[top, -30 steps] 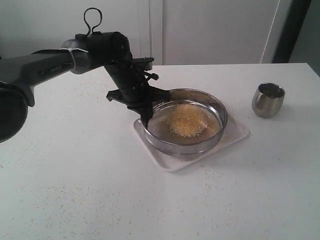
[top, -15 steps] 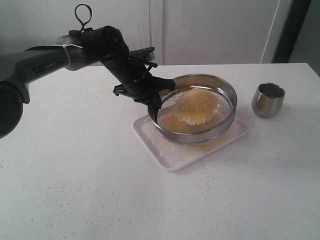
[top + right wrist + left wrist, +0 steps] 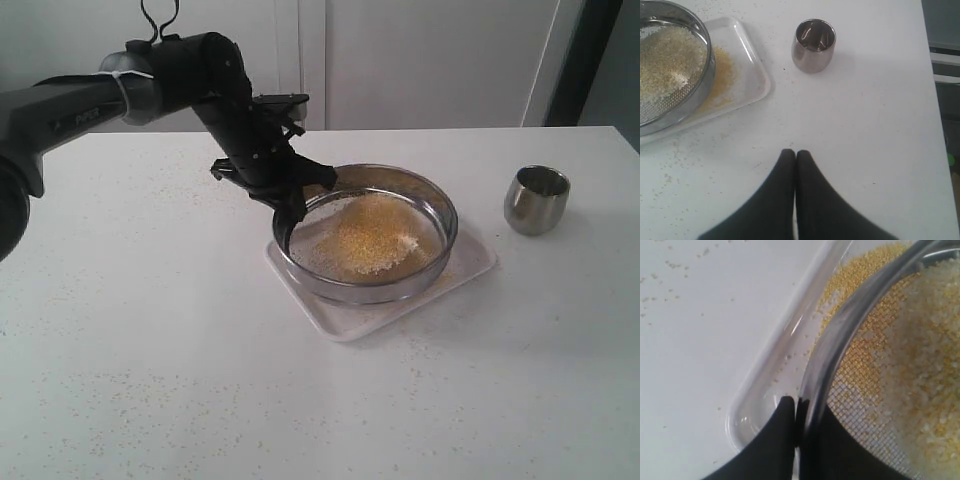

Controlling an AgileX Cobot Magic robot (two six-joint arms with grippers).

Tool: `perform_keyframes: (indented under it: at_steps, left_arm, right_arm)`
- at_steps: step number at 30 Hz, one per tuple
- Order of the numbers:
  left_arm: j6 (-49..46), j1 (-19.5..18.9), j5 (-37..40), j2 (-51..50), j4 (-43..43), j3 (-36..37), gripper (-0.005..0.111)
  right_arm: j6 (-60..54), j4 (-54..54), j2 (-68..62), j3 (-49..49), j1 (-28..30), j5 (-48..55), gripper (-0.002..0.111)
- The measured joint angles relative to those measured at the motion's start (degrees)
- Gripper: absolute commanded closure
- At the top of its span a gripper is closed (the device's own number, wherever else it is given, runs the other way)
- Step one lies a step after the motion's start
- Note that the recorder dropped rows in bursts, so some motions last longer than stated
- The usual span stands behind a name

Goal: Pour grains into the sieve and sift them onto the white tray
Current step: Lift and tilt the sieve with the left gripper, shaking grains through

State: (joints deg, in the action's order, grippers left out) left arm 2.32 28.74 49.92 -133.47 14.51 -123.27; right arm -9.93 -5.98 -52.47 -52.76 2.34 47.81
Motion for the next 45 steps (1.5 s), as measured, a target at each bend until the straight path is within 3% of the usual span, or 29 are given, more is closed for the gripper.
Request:
perform_keyframes:
  at_steps: [5,12,19,22,29,36,41,44,45]
  left_arm:
    - [0.04,0.1,-6.99,0.08,3.41,0.0,0.107]
    - [-7.11,-1.15,0.28,0.08,8.27,0.0,0.107]
    - [-13.42,-2.98,0.02,0.23,14.62,1.42,0.107]
    - [-13.91,-2.98,-0.5,0.23,15.31,3.43,0.107]
    - [-10.58,-2.24,-12.43,0.1,15.69,4.3,0.107]
    - [-10.45,-1.98,-5.29,0.35,9.58,5.66,0.107]
    - [-10.86,-1.46,-16.85,0.56,12.17,6.1,0.107]
    - [-15.44,-1.11,-9.33,1.69,13.47,6.8,0.107]
    - [-15.7,-0.97,-10.05,1.92,14.03,7.03,0.107]
  right_arm:
    - [0.0,0.0,0.0,0.0,0.0,0.0,0.108]
    - [0.0,0.0,0.0,0.0,0.0,0.0,0.108]
    - [0.27,0.0,0.0,0.0,0.0,0.0,0.108]
    - [0.53,0.0,0.0,0.0,0.0,0.0,0.108]
    - [0.67,0.0,0.0,0.0,0.0,0.0,0.108]
    - [0.74,0.0,0.0,0.0,0.0,0.0,0.108]
    - [0.74,0.0,0.0,0.0,0.0,0.0,0.108]
    - [0.74,0.0,0.0,0.0,0.0,0.0,0.108]
    - [0.74,0.0,0.0,0.0,0.0,0.0,0.108]
